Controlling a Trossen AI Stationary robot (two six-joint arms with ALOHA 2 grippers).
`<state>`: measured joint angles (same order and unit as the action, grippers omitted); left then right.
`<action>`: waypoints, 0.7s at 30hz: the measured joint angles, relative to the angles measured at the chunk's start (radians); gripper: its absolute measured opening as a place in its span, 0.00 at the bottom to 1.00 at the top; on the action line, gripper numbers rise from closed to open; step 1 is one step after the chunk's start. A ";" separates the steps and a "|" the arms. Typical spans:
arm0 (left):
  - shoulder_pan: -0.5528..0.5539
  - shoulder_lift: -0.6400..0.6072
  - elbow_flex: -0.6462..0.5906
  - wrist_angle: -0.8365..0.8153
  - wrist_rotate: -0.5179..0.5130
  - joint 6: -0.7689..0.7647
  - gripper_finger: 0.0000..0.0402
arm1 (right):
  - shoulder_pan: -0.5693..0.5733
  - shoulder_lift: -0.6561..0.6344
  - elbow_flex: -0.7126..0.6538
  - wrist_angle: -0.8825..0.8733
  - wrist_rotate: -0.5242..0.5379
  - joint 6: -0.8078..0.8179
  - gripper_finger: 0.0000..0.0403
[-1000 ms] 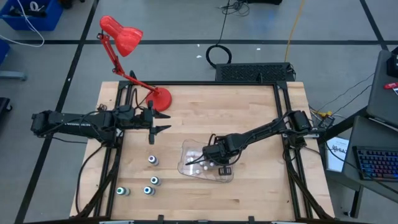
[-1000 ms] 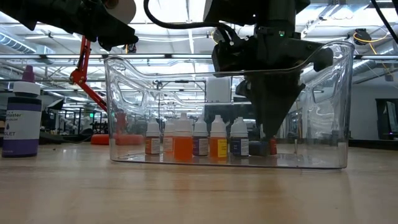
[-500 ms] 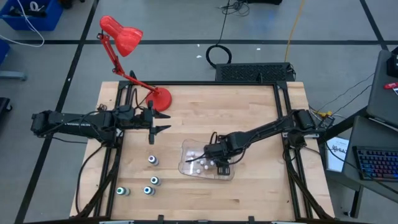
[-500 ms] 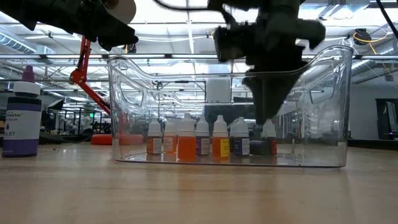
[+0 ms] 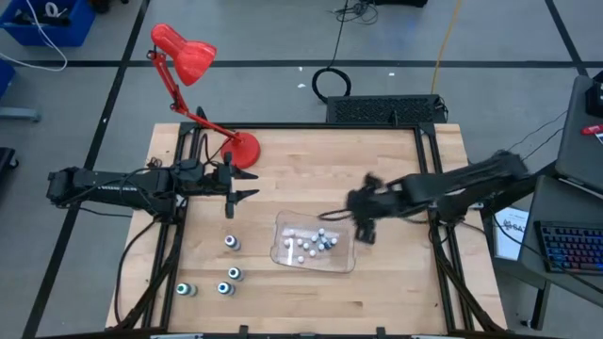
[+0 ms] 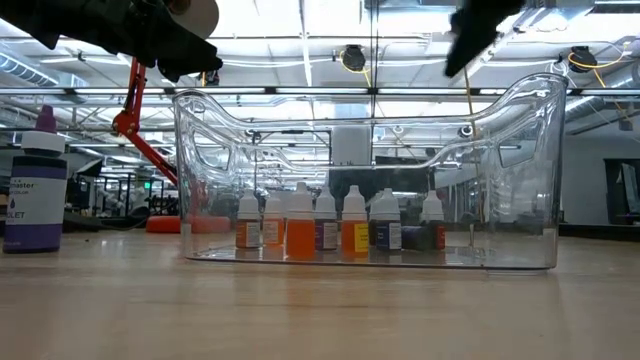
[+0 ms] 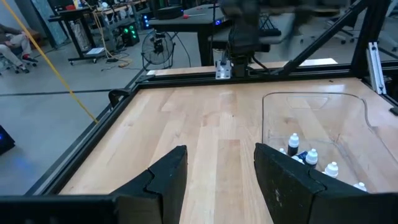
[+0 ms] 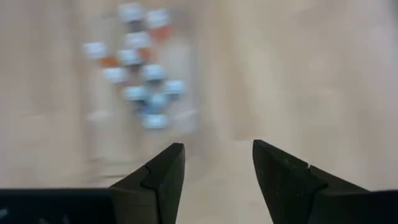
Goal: Pick & Place food coloring
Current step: Put the large purple food coloring bottle into the transparent bin
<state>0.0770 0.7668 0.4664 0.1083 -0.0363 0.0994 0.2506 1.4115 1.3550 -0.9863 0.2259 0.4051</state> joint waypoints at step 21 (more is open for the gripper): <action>0.000 0.000 0.000 0.000 0.000 0.000 0.46 | -0.225 -0.951 -1.050 1.093 0.206 -0.399 0.41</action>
<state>0.0772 0.7669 0.4664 0.1082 -0.0361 0.0994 0.0254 0.4606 0.3048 0.1071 0.4322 0.0064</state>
